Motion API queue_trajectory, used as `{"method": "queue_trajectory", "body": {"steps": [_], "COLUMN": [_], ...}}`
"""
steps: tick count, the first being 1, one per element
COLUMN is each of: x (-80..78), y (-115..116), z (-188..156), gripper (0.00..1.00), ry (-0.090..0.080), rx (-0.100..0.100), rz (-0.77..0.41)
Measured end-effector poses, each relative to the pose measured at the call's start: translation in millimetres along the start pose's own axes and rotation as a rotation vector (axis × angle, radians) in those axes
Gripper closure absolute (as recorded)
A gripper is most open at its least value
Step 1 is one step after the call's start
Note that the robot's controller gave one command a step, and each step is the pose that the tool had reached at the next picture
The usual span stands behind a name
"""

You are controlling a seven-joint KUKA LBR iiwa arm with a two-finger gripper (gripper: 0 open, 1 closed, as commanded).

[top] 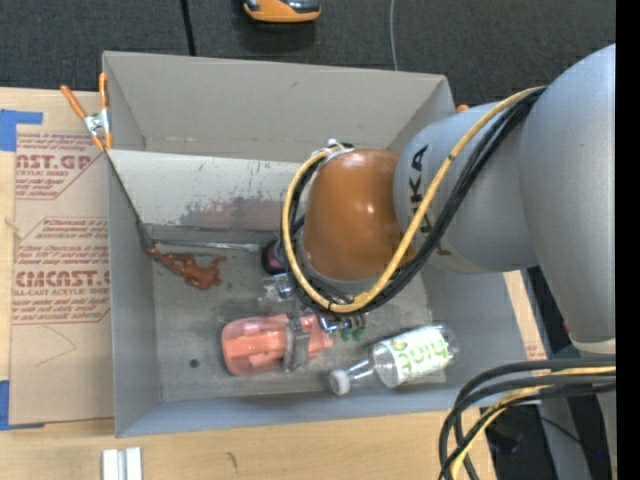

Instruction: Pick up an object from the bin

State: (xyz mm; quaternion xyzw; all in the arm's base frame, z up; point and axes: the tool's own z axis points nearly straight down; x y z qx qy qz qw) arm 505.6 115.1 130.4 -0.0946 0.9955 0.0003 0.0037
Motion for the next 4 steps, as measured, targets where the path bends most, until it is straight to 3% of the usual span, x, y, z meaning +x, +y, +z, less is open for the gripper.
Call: {"method": "queue_trajectory", "body": {"steps": [1, 2, 3, 4], "x": [-8.0, -12.7, -37.6, -44.5], "y": [22, 24, 13, 2], "z": [50, 23, 14, 65], "gripper": [1.0, 1.0, 0.0, 0.0], "ry": [0.019, 0.019, -0.002, 0.009], "rx": [0.009, 0.007, 0.0, -0.001], "rz": [0.076, 0.078, -0.014, -0.064]}}
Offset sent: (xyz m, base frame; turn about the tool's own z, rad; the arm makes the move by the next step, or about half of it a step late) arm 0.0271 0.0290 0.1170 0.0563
